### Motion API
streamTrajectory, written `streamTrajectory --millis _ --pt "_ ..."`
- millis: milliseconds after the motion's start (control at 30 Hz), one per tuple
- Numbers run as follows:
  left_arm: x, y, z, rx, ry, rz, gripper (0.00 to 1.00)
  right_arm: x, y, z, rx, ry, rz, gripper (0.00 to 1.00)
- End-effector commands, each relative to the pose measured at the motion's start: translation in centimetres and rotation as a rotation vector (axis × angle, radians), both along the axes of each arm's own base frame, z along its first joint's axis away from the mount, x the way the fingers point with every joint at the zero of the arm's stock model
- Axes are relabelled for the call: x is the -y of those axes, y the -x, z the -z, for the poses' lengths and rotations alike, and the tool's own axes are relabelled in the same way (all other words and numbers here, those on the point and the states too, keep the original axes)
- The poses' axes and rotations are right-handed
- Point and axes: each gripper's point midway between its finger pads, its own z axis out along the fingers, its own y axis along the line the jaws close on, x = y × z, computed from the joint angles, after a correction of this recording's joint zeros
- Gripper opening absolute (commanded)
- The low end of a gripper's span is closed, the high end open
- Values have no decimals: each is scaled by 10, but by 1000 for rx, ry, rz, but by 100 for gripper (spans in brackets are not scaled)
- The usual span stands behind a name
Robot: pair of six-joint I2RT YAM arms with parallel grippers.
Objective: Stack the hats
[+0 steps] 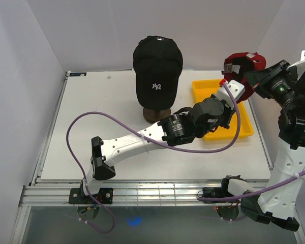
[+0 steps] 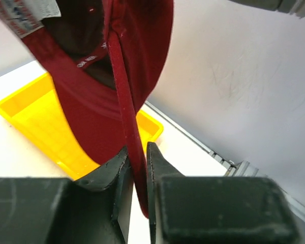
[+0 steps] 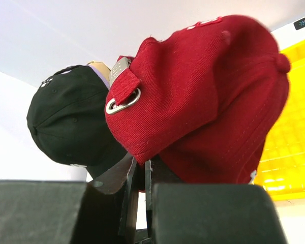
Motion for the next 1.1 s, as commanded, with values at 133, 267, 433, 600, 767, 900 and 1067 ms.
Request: streamTrajectory --millis 133,267,433,600,767,900,1067 --pt "-11 2 -24 -28 38 3 0 -8 11 -32 119 -1 -33 8" --pt "-22 -4 -44 -94 94 53 0 -7 9 -33 127 10 -33 46" --pt "-56 -14 -81 -211 248 148 0 -3 -4 -43 143 29 -25 80" --pt "-101 -35 -116 -252 346 197 0 4 -4 -67 217 32 22 94" --pt "-138 -59 -150 -295 504 246 0 2 -3 -77 261 -29 28 90" --pt "-169 -72 -183 -309 635 332 0 -4 -7 -64 255 -71 -10 90" --pt "-206 -75 -206 -337 791 443 0 -35 -11 -34 232 -197 -210 91"
